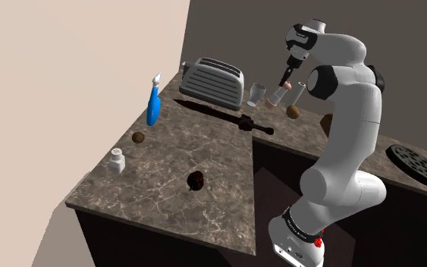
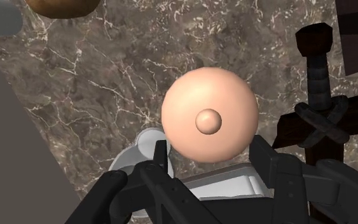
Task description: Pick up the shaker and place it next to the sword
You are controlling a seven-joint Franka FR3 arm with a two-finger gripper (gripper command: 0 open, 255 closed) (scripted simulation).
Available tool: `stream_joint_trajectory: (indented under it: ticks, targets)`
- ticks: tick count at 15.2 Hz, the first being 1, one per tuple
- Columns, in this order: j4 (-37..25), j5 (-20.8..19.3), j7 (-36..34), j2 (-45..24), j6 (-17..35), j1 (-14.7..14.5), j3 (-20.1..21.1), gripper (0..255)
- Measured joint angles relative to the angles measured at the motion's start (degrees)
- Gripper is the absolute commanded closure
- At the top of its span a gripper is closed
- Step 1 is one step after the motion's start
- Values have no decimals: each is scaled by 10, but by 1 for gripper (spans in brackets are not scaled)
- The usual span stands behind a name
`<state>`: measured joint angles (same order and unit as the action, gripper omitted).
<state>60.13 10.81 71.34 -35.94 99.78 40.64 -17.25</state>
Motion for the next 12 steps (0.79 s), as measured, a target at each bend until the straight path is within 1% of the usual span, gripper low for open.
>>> stream_joint_trajectory:
  ticks: [7,12]
  targets:
    - [68,0,3,9,58,-9,0,255]
    - [102,2,7,6,95,-11,1,255]
